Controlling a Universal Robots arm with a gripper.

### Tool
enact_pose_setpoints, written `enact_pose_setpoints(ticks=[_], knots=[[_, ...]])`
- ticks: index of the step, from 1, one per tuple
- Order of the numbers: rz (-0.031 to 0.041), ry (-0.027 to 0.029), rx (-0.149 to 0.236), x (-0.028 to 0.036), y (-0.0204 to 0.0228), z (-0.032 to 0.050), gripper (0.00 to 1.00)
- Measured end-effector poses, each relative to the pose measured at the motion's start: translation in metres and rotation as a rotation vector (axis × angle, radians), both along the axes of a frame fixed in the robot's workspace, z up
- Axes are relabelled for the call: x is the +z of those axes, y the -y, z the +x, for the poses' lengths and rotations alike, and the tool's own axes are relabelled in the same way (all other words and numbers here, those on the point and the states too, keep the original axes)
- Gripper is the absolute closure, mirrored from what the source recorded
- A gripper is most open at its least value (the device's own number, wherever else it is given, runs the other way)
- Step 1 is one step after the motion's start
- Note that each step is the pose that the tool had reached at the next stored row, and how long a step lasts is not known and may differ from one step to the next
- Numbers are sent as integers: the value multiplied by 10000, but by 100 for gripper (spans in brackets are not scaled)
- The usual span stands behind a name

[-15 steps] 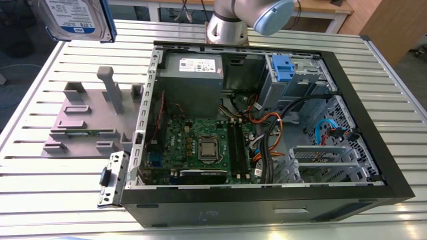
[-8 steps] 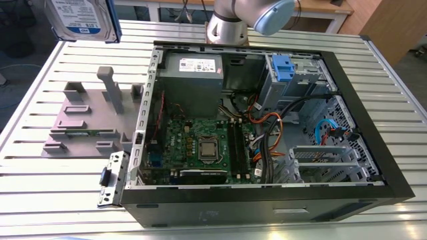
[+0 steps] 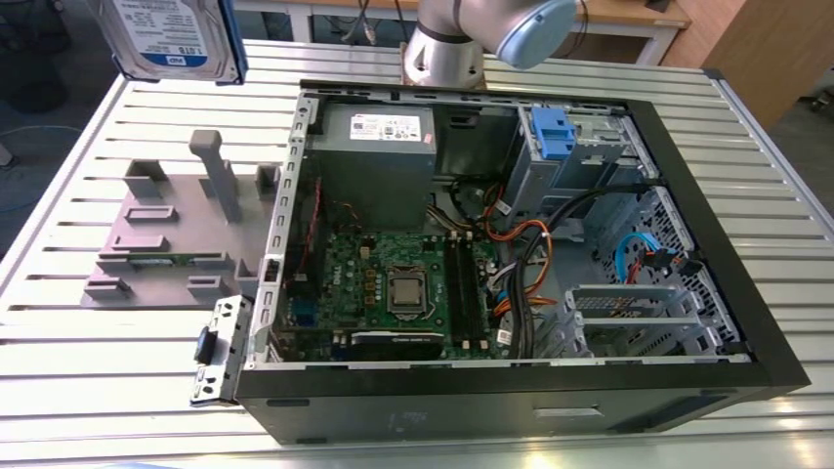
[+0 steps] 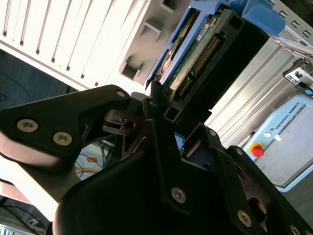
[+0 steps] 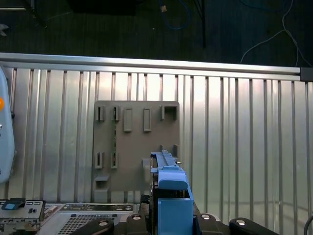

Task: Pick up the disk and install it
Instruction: 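Pick up the disk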

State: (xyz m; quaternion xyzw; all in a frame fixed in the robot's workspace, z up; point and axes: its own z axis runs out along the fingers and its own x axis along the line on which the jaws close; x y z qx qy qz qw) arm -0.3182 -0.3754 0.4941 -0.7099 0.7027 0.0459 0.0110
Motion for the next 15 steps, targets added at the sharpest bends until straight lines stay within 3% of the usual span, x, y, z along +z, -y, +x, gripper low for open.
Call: enact_pose_setpoints(ticks=[15], knots=[[0,0,1,-4,0,163,63]])
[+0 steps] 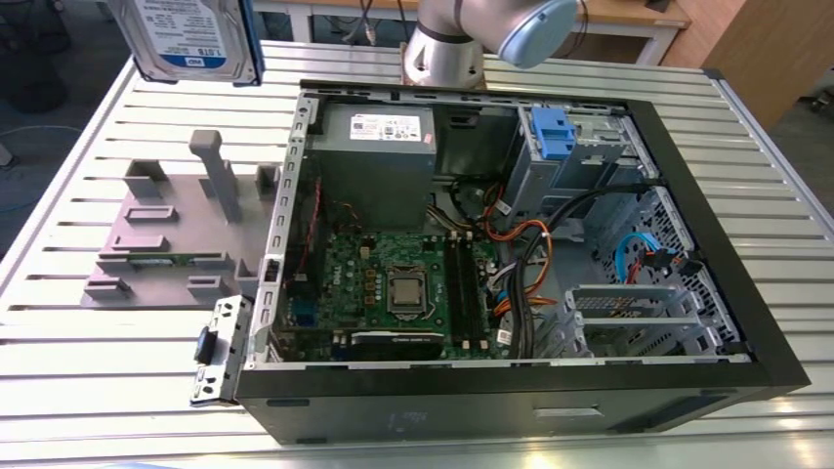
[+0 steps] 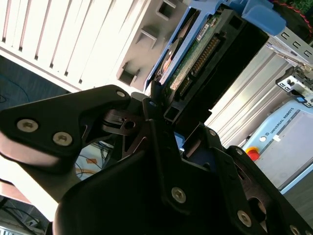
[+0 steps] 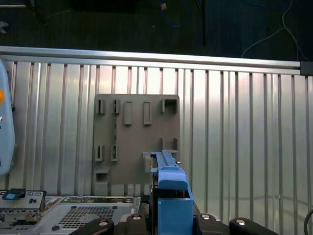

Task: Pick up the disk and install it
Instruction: 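Pick up the disk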

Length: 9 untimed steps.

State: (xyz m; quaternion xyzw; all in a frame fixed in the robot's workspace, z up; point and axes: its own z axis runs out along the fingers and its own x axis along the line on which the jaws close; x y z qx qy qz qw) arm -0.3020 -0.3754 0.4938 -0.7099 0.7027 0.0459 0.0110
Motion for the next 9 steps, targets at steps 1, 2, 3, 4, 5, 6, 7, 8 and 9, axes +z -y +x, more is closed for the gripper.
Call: enact_pose_setpoints(ticks=[1,2,3,4,5,6,7,8,9], knots=[[0,-1,0,0,0,10,63],[0,-1,0,0,0,20,63],[0,0,0,-1,0,29,63],[0,0,0,-1,0,39,63],[0,0,0,-1,0,48,63],[0,0,0,-2,0,57,63],[0,0,0,-2,0,65,63],[0,0,0,-2,0,72,63],[0,-1,-1,-2,0,80,63]])
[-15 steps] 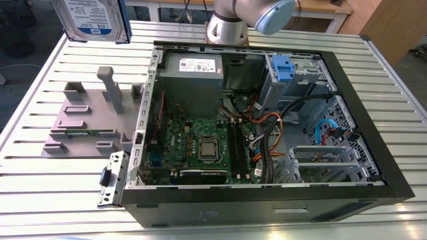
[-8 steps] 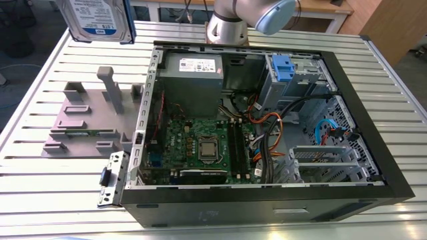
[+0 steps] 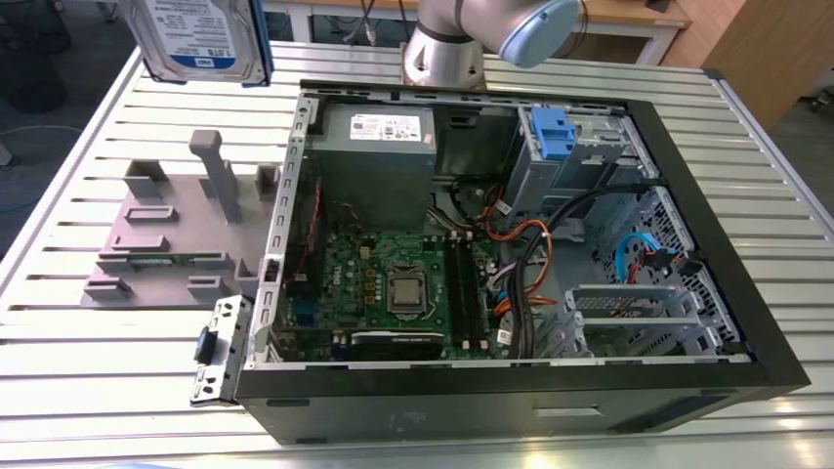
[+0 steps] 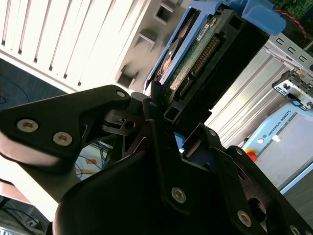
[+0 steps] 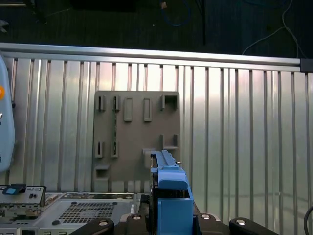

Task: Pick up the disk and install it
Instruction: 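Pick up the disk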

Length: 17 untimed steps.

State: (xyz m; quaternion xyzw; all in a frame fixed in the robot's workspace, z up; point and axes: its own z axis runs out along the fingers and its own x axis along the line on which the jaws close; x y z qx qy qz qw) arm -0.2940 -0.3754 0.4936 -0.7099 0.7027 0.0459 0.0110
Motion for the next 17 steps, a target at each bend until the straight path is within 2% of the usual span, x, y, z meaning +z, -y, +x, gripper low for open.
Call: enact_pose_setpoints(ticks=[17], knots=[[0,0,0,-4,0,124,63]])
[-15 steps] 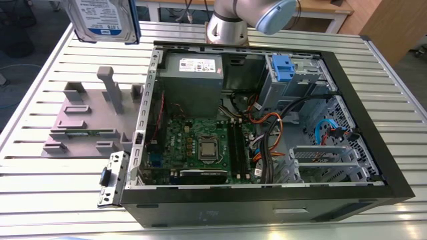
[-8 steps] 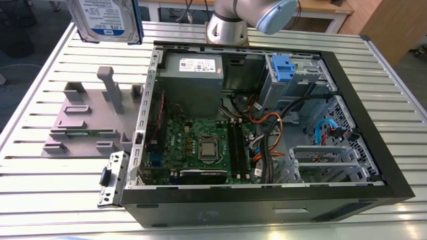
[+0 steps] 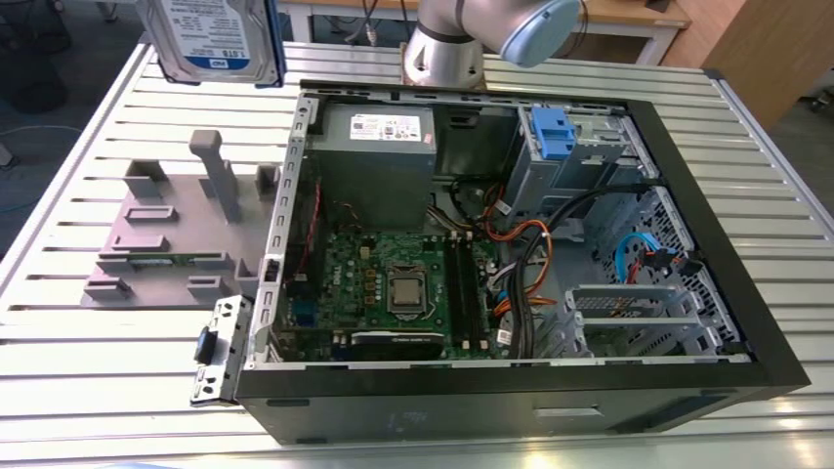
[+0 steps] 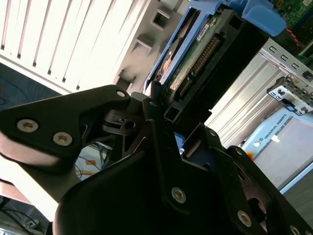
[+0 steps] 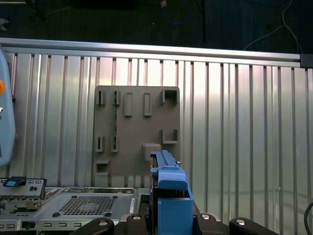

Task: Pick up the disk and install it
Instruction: 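Pick up the disk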

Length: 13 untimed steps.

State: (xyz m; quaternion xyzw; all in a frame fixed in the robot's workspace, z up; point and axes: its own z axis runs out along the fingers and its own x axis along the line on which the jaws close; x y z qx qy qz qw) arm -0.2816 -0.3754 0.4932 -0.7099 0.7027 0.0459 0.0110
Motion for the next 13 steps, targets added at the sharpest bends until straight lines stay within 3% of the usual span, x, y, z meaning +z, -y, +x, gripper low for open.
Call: enact_pose_setpoints(ticks=[13], knots=[[1,1,0,-4,0,110,63]])
